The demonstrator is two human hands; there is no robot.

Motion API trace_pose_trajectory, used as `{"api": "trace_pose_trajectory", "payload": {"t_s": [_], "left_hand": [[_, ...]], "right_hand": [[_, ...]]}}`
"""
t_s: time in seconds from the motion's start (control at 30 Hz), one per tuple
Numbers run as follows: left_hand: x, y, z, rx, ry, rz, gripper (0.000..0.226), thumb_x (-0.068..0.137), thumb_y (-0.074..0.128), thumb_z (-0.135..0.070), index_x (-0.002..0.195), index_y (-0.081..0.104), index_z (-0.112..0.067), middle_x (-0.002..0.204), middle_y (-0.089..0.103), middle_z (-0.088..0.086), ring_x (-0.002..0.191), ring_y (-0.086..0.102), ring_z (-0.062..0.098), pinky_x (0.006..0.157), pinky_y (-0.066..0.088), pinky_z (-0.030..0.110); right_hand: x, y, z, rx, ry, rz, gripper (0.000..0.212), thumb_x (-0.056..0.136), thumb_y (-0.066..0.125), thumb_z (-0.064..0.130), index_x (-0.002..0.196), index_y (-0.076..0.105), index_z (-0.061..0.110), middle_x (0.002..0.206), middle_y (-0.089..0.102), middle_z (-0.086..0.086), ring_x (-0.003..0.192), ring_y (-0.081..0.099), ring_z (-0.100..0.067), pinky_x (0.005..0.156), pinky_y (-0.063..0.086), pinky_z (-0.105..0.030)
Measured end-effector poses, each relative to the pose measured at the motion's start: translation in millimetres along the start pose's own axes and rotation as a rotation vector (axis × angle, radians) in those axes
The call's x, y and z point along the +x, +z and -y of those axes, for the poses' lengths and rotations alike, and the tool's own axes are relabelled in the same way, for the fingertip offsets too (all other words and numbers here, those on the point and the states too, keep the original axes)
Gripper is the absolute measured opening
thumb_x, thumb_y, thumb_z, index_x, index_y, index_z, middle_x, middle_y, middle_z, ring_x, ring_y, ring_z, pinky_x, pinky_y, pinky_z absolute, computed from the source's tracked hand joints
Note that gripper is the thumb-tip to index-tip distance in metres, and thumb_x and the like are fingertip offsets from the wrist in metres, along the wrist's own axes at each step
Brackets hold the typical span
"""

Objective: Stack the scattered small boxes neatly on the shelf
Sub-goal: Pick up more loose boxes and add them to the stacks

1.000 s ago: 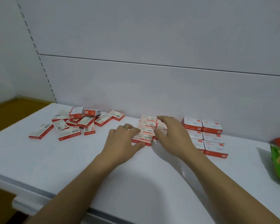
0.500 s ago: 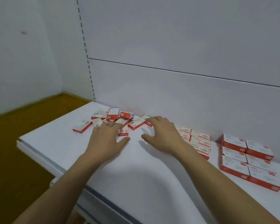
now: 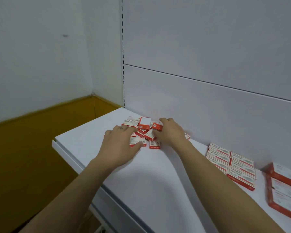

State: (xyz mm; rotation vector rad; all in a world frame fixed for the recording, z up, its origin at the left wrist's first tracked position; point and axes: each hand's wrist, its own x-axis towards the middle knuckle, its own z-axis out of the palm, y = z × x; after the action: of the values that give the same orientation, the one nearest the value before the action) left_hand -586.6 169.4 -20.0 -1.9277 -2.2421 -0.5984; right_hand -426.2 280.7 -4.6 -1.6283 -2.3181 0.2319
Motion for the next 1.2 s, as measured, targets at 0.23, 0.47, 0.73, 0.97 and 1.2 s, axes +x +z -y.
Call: {"api": "trace_pose_trajectory", "payload": {"t_s": [0.23, 0.47, 0.73, 0.97, 1.2], "left_hand": [[3, -1, 5, -0.063, 0.008, 0.027, 0.059, 0.084, 0.047, -0.065, 0.136, 0.045, -0.037, 0.144, 0.045, -0.008, 0.13, 0.04, 0.017, 0.106, 0.031, 0.045], [7, -8, -8, -0.2, 0.053, -0.017, 0.052, 0.084, 0.052, -0.061, 0.131, 0.047, -0.041, 0.141, 0.048, -0.009, 0.127, 0.04, 0.016, 0.103, 0.035, 0.043], [7, -5, -58, -0.315, 0.156, -0.019, 0.053, 0.085, 0.056, -0.055, 0.133, 0.045, -0.036, 0.134, 0.053, -0.007, 0.12, 0.046, 0.016, 0.096, 0.041, 0.038], [-7, 1, -131, -0.498, 0.273, -0.009, 0.072, 0.078, 0.066, -0.053, 0.138, 0.029, -0.038, 0.134, 0.05, -0.006, 0.118, 0.046, 0.017, 0.095, 0.047, 0.042], [-32, 12, -202, -0.691, 0.473, 0.014, 0.068, 0.074, 0.075, -0.042, 0.132, 0.039, -0.035, 0.124, 0.054, -0.011, 0.107, 0.051, 0.007, 0.088, 0.049, 0.029]], "right_hand": [[17, 12, 1, -0.044, 0.03, -0.088, 0.027, 0.09, 0.06, 0.039, 0.101, 0.053, 0.015, 0.101, 0.061, -0.005, 0.084, 0.055, -0.02, 0.067, 0.039, -0.031], [7, 4, -13, 0.055, -0.034, -0.194, 0.023, 0.092, 0.058, 0.037, 0.096, 0.057, 0.014, 0.092, 0.059, -0.001, 0.079, 0.052, -0.019, 0.067, 0.039, -0.03], [-47, -39, -49, 0.642, 0.046, -0.283, 0.007, 0.093, 0.059, 0.023, 0.096, 0.065, 0.023, 0.088, 0.07, 0.006, 0.072, 0.069, -0.008, 0.069, 0.058, -0.028], [-118, -81, -94, 0.951, 0.134, -0.239, 0.016, 0.094, 0.057, 0.011, 0.106, 0.064, 0.018, 0.093, 0.074, -0.003, 0.077, 0.073, -0.018, 0.07, 0.06, -0.03], [-185, -115, -139, 1.125, 0.212, -0.266, 0.023, 0.094, 0.053, 0.007, 0.112, 0.065, 0.014, 0.091, 0.076, -0.008, 0.08, 0.073, -0.026, 0.067, 0.059, -0.029]]}}
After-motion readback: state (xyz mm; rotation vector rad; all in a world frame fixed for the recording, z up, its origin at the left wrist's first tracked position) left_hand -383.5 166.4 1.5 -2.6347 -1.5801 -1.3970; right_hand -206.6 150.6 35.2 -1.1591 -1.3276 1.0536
